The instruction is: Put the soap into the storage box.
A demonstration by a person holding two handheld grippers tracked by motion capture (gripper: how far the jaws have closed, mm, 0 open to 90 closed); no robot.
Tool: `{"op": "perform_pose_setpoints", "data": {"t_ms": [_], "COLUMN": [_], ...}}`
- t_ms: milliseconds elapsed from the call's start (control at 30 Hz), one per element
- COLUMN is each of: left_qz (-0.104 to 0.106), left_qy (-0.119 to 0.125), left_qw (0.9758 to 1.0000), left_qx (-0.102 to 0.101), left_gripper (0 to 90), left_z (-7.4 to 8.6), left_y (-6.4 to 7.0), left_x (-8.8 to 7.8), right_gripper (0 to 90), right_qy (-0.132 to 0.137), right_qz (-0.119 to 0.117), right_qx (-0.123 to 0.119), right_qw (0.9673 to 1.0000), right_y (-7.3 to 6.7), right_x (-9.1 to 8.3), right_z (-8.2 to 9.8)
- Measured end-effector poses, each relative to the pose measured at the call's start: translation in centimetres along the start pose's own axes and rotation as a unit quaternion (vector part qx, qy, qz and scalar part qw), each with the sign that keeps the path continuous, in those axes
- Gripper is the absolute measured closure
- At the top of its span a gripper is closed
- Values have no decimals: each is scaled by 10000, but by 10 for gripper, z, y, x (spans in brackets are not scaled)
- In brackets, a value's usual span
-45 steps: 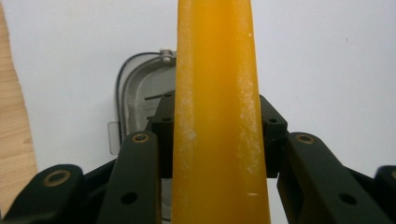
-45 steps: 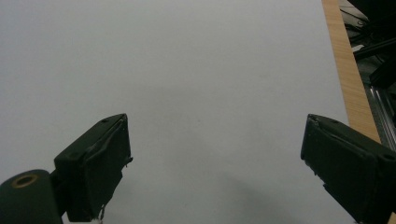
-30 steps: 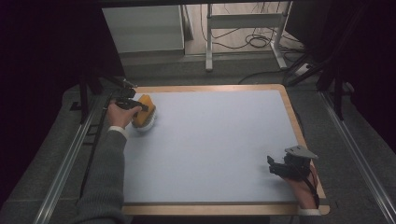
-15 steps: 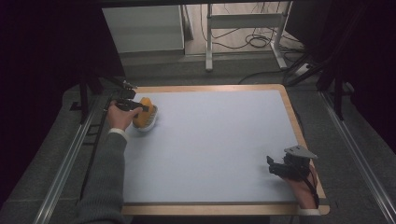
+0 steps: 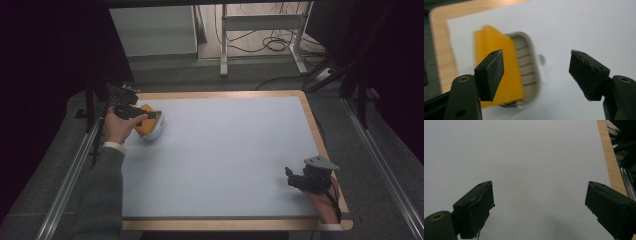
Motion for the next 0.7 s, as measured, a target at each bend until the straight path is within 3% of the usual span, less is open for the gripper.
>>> {"op": "perform_pose_setpoints", "data": {"t_ms": [233, 300, 700], "left_qz": [157, 299, 597], "left_qy": [79, 114, 373], "left_qw": [9994, 9987, 9947], "left_qx": [287, 407, 745], "left_gripper": [230, 221, 207], "left_z": [16, 25, 67], "left_y": [18, 24, 49], "left_x": [-2, 0, 10], "right_gripper": [84, 84, 84], "right_qy": [18, 7, 4], "right_qz": [-3, -1, 10], "right_qx": [-23, -38, -51], "right_qw": [10000, 10000, 10000], "right_y": [-2, -2, -3], "right_x": [-1, 0, 0], "right_z": [-1, -1, -1]}}
Point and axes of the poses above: each handheld gripper's, and its own axes: x roughly forward along the jaws, z roughly out of its underside, y roughly to its right, the point moved 6 cm from there along x, roughly forward along the jaws, and after that the axes turned 12 degrees about -y, right-handed, at the moved point
